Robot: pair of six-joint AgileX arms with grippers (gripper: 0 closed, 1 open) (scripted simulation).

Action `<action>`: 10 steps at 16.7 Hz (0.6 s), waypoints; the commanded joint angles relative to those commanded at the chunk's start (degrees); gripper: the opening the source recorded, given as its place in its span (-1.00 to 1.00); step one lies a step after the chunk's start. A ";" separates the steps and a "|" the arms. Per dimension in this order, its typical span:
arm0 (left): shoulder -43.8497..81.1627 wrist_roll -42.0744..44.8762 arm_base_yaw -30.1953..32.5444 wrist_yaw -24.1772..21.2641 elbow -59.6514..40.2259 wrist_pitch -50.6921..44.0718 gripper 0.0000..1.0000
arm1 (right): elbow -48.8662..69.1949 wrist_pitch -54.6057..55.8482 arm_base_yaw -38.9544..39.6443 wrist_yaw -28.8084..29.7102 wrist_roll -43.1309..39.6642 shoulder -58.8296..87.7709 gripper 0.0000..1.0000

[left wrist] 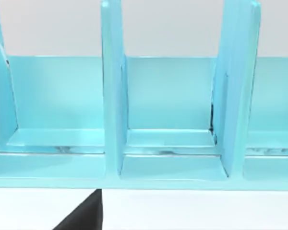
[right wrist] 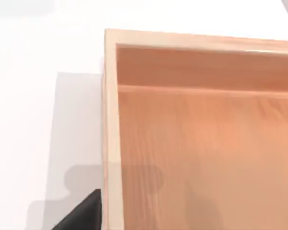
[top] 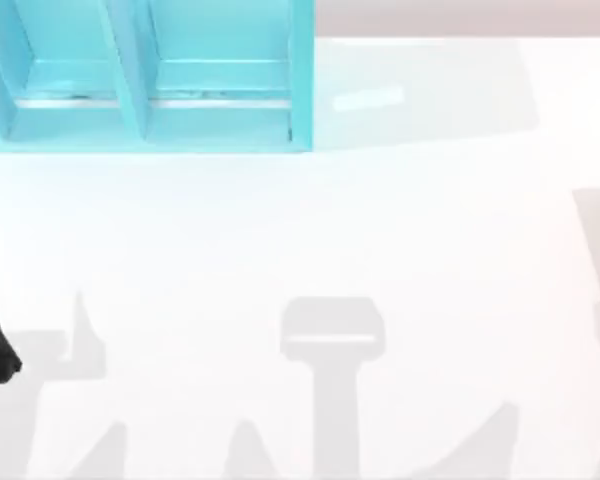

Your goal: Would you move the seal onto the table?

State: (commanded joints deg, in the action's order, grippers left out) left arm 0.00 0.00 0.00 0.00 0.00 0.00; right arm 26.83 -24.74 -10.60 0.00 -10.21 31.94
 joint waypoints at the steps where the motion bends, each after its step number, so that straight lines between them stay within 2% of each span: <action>1: 0.00 0.00 0.00 0.00 0.00 0.00 1.00 | 4.21 -3.86 -1.65 0.00 -1.60 5.57 1.00; 10: 0.00 0.00 0.00 0.00 0.00 0.00 1.00 | 39.40 -35.93 -15.18 -0.06 -14.85 52.46 1.00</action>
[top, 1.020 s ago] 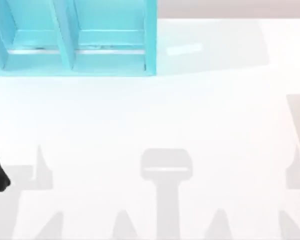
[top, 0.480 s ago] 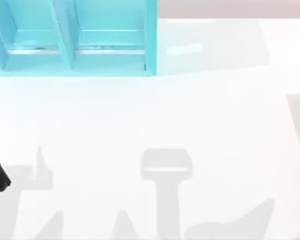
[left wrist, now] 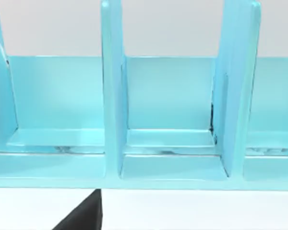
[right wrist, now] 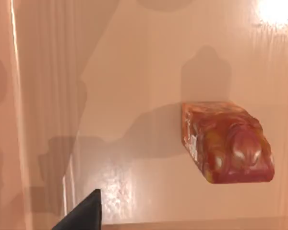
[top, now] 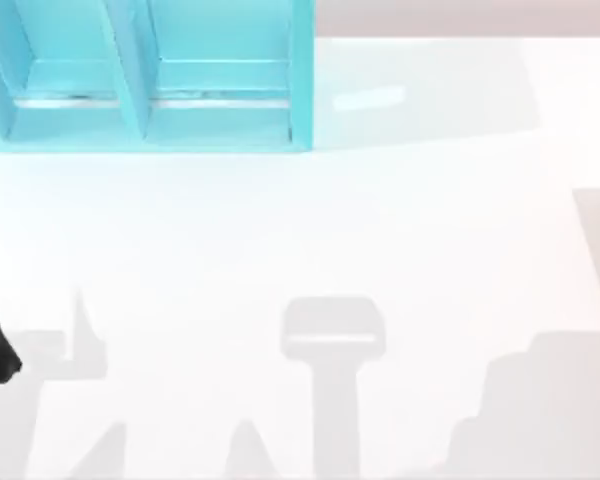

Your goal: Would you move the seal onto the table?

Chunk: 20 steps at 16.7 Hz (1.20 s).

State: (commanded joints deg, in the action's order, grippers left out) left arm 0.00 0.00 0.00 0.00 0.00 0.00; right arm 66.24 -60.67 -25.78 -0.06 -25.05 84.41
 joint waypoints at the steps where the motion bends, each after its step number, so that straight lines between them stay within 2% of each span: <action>1: 0.00 0.00 0.00 0.00 0.00 0.00 1.00 | 2.66 -2.44 -1.02 -0.01 -1.01 3.50 1.00; 5: 0.00 0.00 0.00 0.00 0.00 0.00 1.00 | 8.82 -8.21 -3.43 -0.05 -3.43 11.43 1.00; 11: 0.00 0.00 0.00 0.00 0.00 0.00 1.00 | 8.87 -8.24 -3.29 -0.04 -3.48 11.74 1.00; 20: 0.00 0.00 0.00 0.00 0.00 0.00 1.00 | -3.01 8.69 -3.25 -0.02 -3.15 16.98 1.00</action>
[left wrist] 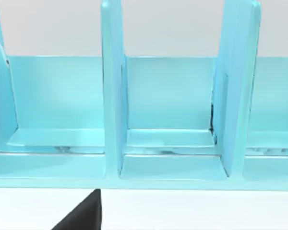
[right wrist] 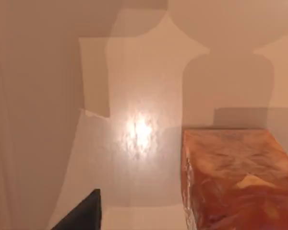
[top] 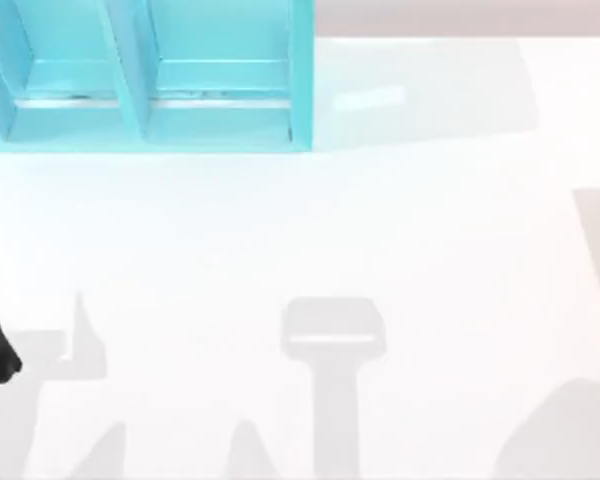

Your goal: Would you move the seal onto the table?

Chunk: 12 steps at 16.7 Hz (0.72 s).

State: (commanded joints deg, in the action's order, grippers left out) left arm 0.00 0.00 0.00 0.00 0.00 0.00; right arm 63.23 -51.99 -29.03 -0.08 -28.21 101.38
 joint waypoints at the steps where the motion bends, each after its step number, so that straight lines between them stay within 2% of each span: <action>1: 0.00 0.00 0.00 0.00 0.00 0.00 1.00 | -1.26 1.86 -0.03 0.00 -0.01 0.61 1.00; 8: 0.00 0.00 0.00 0.00 0.00 0.00 1.00 | -3.60 5.50 -0.08 -0.01 -0.06 1.84 1.00; 12: 0.00 0.00 0.00 0.00 0.00 0.00 1.00 | -3.60 5.50 -0.08 -0.01 -0.06 1.84 0.40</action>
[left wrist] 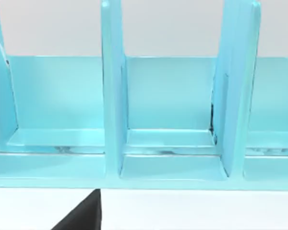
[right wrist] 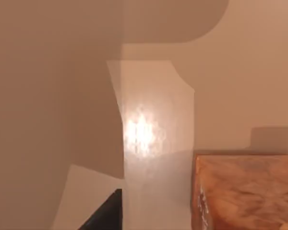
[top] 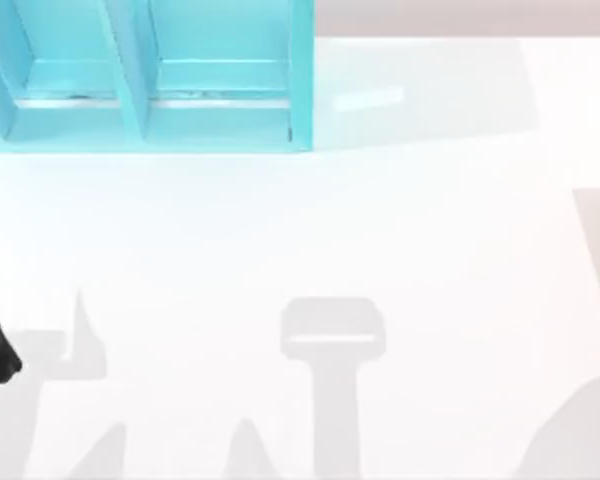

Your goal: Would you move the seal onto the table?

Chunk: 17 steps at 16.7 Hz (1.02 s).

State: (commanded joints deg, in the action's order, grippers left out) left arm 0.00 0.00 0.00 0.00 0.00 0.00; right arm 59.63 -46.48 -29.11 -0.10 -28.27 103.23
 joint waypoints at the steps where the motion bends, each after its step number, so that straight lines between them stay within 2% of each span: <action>1: 0.00 0.00 0.00 0.00 0.00 0.00 1.00 | 0.00 0.00 0.00 0.00 0.00 0.00 0.25; 9: 0.00 0.00 0.00 0.00 0.00 0.00 1.00 | 0.00 0.00 0.00 0.00 0.00 0.00 -0.96; 17: 0.00 0.00 0.00 0.00 0.00 0.00 1.00 | 0.00 0.00 0.00 0.00 0.00 0.00 -1.00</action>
State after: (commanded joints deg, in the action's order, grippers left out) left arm 0.00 0.00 0.00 0.00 0.00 0.00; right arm 59.63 -46.48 -29.11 -0.10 -28.27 103.23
